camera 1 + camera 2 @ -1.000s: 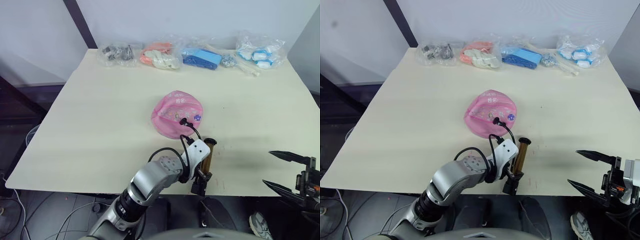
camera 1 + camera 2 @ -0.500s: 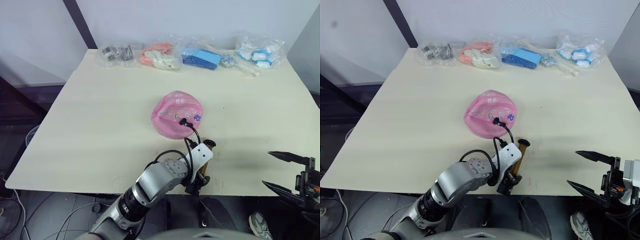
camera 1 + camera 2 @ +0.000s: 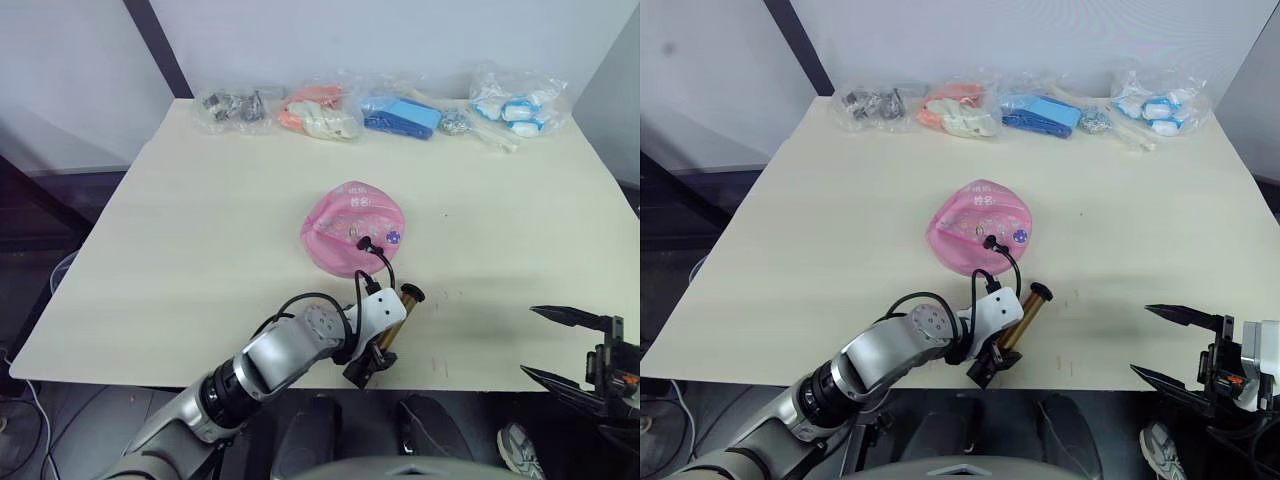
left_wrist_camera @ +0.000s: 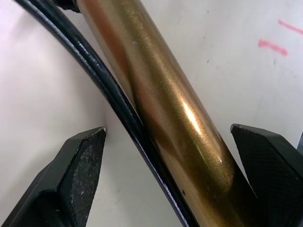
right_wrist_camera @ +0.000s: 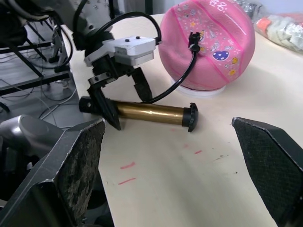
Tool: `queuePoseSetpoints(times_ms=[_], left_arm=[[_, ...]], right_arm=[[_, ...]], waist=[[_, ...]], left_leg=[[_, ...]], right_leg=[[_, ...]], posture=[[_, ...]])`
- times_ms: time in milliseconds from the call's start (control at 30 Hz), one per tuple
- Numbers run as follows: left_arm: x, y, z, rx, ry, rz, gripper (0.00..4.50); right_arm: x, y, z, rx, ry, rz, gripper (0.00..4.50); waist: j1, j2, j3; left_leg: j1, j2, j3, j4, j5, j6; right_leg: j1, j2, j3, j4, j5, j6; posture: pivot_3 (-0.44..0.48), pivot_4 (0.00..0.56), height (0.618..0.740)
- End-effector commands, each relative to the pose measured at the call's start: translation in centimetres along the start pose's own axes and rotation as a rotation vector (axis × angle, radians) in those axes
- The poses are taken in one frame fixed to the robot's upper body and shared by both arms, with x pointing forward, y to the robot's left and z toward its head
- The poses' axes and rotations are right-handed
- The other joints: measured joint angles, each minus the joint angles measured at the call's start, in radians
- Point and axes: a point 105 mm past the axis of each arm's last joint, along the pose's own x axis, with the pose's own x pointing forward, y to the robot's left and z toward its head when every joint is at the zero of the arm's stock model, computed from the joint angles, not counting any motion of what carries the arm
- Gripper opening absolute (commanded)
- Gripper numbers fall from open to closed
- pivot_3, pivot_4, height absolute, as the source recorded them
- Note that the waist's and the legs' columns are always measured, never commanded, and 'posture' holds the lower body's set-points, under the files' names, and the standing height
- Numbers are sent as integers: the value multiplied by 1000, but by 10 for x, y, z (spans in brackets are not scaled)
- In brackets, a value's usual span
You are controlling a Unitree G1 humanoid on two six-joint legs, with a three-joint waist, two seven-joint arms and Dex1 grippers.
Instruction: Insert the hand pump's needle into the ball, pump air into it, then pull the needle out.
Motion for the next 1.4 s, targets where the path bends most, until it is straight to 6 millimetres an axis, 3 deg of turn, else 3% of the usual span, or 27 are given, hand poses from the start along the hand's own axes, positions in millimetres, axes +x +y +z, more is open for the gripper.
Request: queuePoseSetpoints(times_ms=[33,300,500,533,567,1000,1167,1400], left_arm=[[-1,2,2,57,-16,-21,4447],[-1,3,4,83,-48,-67,4447],[-1,4,5,80,-60,-76,1818],[-1,4,5,83,-61,-81,1448],[-1,3,5,85,-62,-84,1350],[-11,11,19,137,-183,-97,1349],[-19,11,32,140,-317,-135,1349],[-23,9,34,152,-410,-154,1349]], right_arm=[[1,0,6,-20,-15,19,4500],[4,-2,7,-27,-22,28,4500],[5,-2,8,-32,-23,30,4500],[5,-2,8,-32,-24,30,4500],[5,-2,8,-33,-24,31,4500],[11,-3,10,-33,-53,18,4500],[19,-3,14,-7,-92,-11,4500],[35,0,21,87,-159,-89,4500]], waist=[[1,0,0],[1,0,0],[1,0,0],[1,0,0],[1,0,0],[1,0,0],[0,0,0],[2,0,0]], left_leg=[[0,0,0,0,0,0],[0,0,0,0,0,0],[0,0,0,0,0,0],[0,0,0,0,0,0],[0,0,0,0,0,0],[0,0,-1,0,0,0],[-1,1,0,0,0,0],[-1,1,-1,0,0,0]], right_leg=[[0,0,0,0,0,0],[0,0,0,0,0,0],[0,0,0,0,0,0],[0,0,-1,0,0,0],[0,0,-1,0,0,0],[0,0,-1,0,0,0],[0,0,0,0,0,0],[-1,-1,-1,0,0,0]], posture=[[0,150,740],[0,150,740],[0,150,740],[0,150,740],[0,150,740],[0,150,740],[0,150,740],[0,150,740]])
